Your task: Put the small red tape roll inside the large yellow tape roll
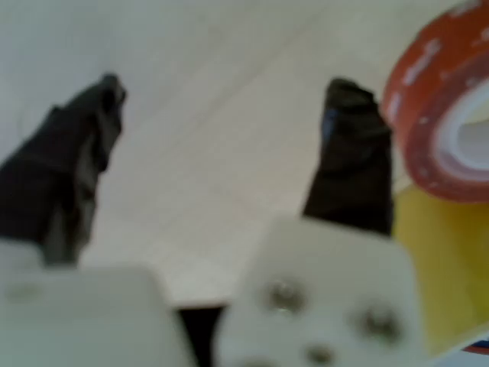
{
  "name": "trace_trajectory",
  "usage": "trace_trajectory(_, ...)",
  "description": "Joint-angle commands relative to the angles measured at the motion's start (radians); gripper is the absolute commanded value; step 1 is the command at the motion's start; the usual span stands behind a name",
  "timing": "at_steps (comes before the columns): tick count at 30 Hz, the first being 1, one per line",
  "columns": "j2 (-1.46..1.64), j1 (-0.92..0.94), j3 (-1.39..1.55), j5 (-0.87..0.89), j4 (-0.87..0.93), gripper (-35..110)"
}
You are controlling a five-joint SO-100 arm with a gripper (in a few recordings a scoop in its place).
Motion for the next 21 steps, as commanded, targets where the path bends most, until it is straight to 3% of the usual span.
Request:
trace_trajectory(1, 0.032, -0.017, -0.129, -0.048, 0.011, 26)
trace_trajectory(9, 0.112, -0.031, -0.213, 0.074, -0.133, 24)
trace_trajectory(14, 0.140, -0.049, -0.227, 0.103, -0.285, 0)
trace_trajectory(21, 0.092, -0.086, -0.218, 0.120, -0.457, 0)
